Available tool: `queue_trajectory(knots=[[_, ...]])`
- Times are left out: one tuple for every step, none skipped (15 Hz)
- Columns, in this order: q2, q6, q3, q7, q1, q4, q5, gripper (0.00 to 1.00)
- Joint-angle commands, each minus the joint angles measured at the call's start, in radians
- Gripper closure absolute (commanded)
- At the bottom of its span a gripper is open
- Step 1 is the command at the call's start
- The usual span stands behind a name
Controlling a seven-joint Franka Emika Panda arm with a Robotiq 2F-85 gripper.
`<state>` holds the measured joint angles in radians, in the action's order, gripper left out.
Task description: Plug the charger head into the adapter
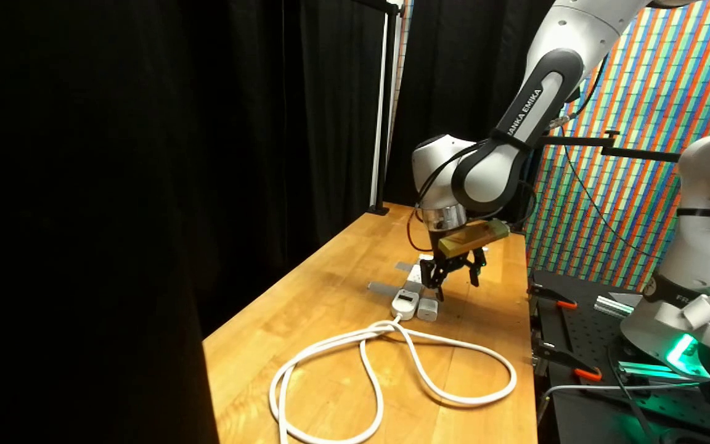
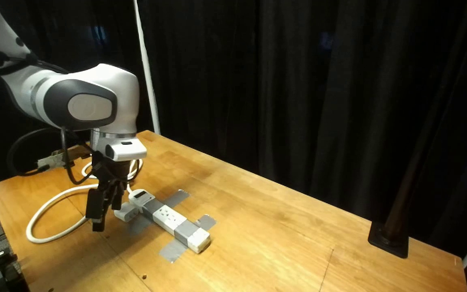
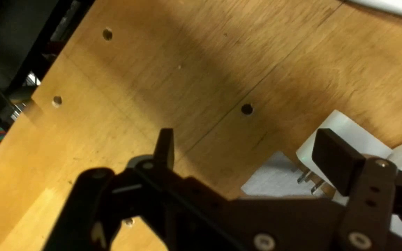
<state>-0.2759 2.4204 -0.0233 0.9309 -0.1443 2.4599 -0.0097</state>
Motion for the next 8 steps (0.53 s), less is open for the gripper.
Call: queue_trajectory(knots=[[-0.048, -0.022, -0.021, 0.265, -0.084, -0.039, -0.031, 0.00], [-0.053, -0.019, -0.014, 0.340, -0.095, -0.042, -0.039, 0.00], [-0.050, -0.006, -0.021, 0.416, -0.113, -0.039, -0.054, 0.00], [-0.046, 0.001, -0.022, 0.477, -0.123, -0.036, -0.064, 0.00], [-0.034, 0.001, -0.018, 0.515, -0.124, -0.029, -0.065, 0.00], [-0.023, 0.004, -0.021, 0.572, -0.130, -0.021, -0.078, 0.00], [-0.020, 0.008, -0.021, 0.610, -0.130, -0.019, -0.088, 0.00], [-0.019, 0.032, -0.027, 0.663, -0.135, -0.012, -0.115, 0.00]])
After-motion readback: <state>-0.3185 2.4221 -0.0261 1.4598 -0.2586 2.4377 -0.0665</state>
